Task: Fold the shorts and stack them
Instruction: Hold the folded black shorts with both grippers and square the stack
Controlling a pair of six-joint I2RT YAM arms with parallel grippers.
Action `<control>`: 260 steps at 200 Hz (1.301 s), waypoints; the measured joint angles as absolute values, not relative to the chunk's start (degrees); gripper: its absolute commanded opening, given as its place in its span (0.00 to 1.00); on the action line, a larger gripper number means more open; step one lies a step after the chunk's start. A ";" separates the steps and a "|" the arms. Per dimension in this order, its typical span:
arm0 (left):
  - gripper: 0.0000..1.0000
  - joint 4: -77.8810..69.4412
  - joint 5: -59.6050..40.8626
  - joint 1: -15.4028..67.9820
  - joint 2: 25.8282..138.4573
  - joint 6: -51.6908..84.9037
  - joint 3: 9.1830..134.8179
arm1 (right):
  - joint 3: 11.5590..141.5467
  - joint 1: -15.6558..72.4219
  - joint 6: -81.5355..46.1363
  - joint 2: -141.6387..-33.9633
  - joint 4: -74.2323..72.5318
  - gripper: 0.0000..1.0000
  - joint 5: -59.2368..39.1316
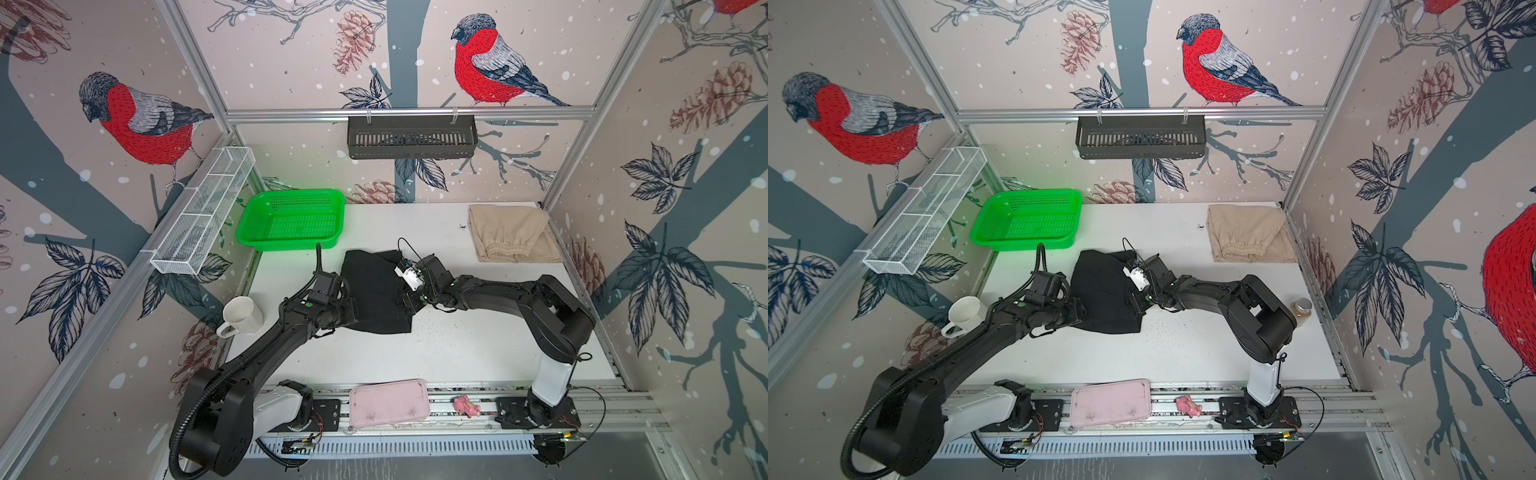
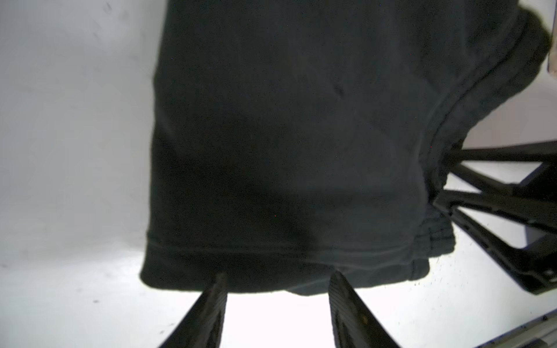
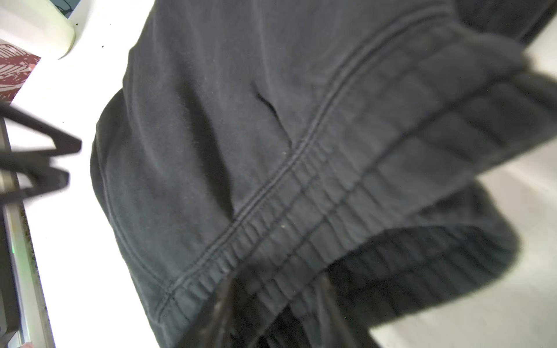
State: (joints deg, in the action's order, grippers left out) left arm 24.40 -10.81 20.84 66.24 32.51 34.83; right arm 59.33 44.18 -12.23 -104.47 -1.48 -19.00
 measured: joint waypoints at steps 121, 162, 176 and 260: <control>0.66 19.68 -7.46 21.50 66.13 35.97 29.36 | 53.93 48.69 -11.64 -99.07 -0.14 0.72 -19.22; 0.26 18.24 -7.27 21.50 67.00 35.94 28.32 | 54.74 49.06 -10.35 -100.09 0.03 0.29 -18.98; 0.05 18.06 -7.22 21.50 67.66 35.92 28.12 | 54.78 49.06 -10.35 -100.05 -0.08 0.19 -18.98; 0.00 19.99 -2.79 20.71 69.95 39.44 28.73 | 53.12 46.98 -12.29 -94.89 -0.10 0.19 -24.97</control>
State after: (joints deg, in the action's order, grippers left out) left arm 19.99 -2.79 20.71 69.95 39.44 28.73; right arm 53.12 46.98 -12.29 -94.89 -0.10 -24.97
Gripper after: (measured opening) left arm 0.047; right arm 0.137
